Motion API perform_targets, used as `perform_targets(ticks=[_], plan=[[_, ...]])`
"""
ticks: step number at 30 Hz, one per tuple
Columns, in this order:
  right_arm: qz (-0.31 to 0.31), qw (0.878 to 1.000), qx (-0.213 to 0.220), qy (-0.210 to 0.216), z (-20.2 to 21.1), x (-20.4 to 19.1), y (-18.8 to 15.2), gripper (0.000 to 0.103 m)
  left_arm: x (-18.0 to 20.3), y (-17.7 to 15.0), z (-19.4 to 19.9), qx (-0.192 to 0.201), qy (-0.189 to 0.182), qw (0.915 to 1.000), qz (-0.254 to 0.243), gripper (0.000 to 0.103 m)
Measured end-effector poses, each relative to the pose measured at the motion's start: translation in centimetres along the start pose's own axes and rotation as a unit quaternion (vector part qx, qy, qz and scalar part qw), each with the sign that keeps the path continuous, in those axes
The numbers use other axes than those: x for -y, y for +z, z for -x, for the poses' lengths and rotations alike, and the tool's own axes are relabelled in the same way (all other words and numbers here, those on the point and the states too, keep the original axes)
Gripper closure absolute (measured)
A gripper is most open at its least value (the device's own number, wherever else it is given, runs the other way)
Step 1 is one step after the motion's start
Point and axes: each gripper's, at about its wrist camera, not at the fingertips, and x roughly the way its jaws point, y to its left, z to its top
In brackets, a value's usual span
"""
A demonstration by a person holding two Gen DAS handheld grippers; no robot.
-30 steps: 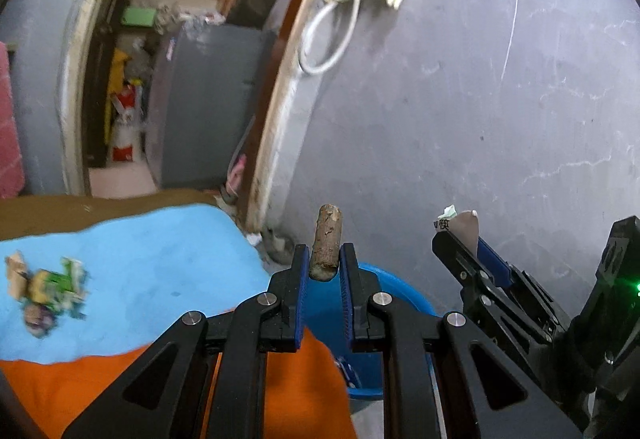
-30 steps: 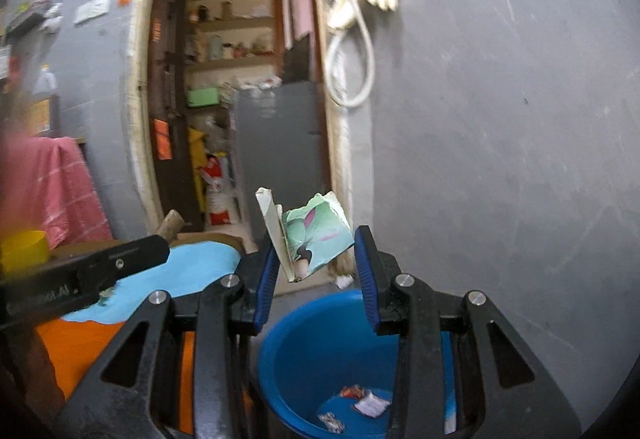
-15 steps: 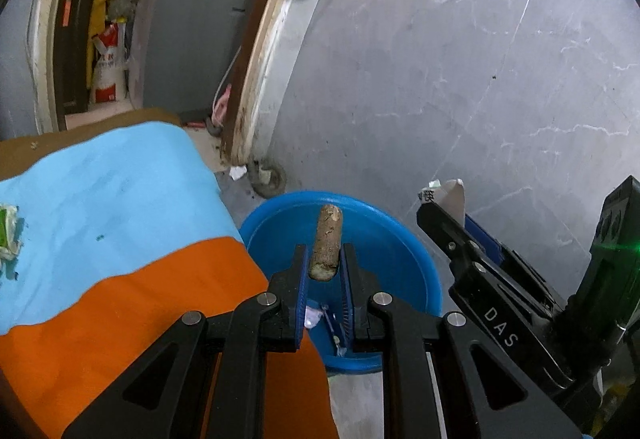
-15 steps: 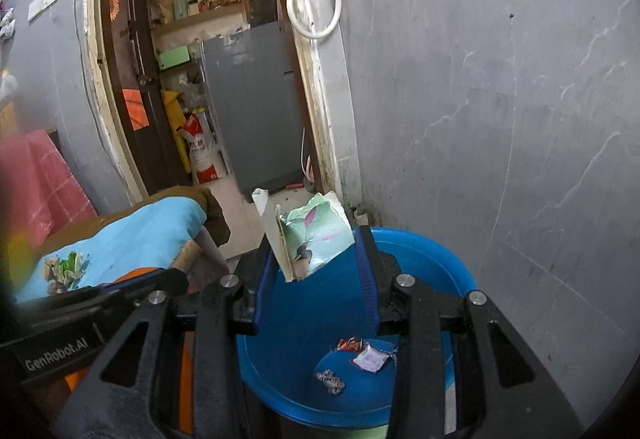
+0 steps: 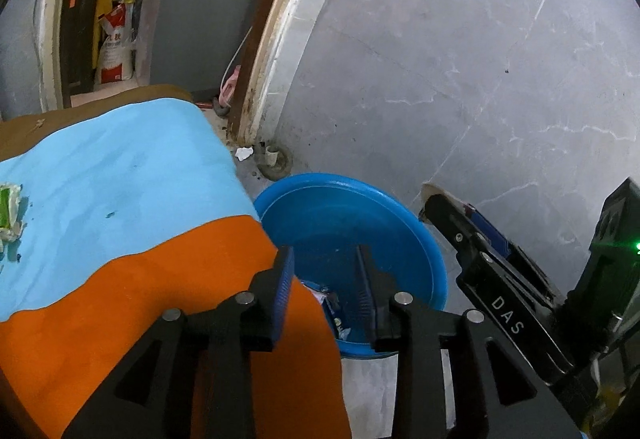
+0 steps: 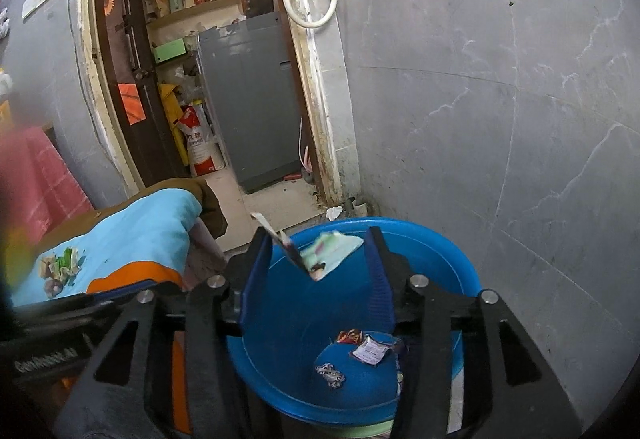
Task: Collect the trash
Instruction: 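Carry the stick and paper card to the blue basin and open both tools, then move both tools back over the remaining table trash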
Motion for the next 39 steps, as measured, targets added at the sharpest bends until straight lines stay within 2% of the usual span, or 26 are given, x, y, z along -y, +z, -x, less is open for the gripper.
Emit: perform_targets(ticks=[4, 8, 11, 14, 15, 17, 19, 26, 31, 39], plan=[[-0.002, 1.0, 0.003, -0.001, 0.1, -0.1, 0.0, 0.039, -0.4, 0.2, 1.0, 0.014, 0.012, 0.9998, 0.003, 0.066], [-0.003, 1.0, 0.008, -0.001, 0.1, -0.1, 0.0, 0.029, -0.8, 0.4, 2.1, 0.027, 0.021, 0.9994, 0.006, 0.064], [-0.005, 1.0, 0.017, 0.003, 0.4, -0.2, 0.0, 0.019, -1.0, 0.6, 2.9, 0.036, 0.036, 0.9987, 0.003, 0.058], [-0.003, 0.999, 0.033, 0.006, 0.8, -0.4, 0.1, 0.009, -1.4, 0.5, 4.5, 0.064, 0.055, 0.9965, -0.003, 0.041], [-0.002, 0.999, 0.038, 0.007, 1.0, -0.5, 0.1, 0.006, -1.5, 0.3, 5.0, 0.076, 0.064, 0.995, -0.004, 0.03], [0.002, 0.999, 0.046, 0.01, 1.2, -0.8, 0.2, 0.002, -1.8, 0.1, 6.2, 0.103, 0.083, 0.9912, -0.004, 0.014], [0.005, 0.998, 0.055, 0.014, 1.5, -1.1, 0.2, 0.0, -2.3, -0.1, 7.7, 0.137, 0.1, 0.9855, 0.001, 0.005], [0.01, 0.991, 0.122, 0.048, 3.7, -2.6, 0.4, 0.0, -4.5, -0.2, 11.6, 0.201, 0.123, 0.9714, 0.028, 0.003], [0.034, 0.984, 0.158, 0.078, 4.7, -5.2, 0.4, 0.0, -5.5, -0.7, 14.9, 0.254, 0.157, 0.9542, 0.017, 0.002], [0.079, 0.966, 0.213, 0.123, 6.7, -9.6, -0.2, 0.0, -6.7, -2.0, 18.3, 0.307, 0.213, 0.9274, 0.007, 0.002]])
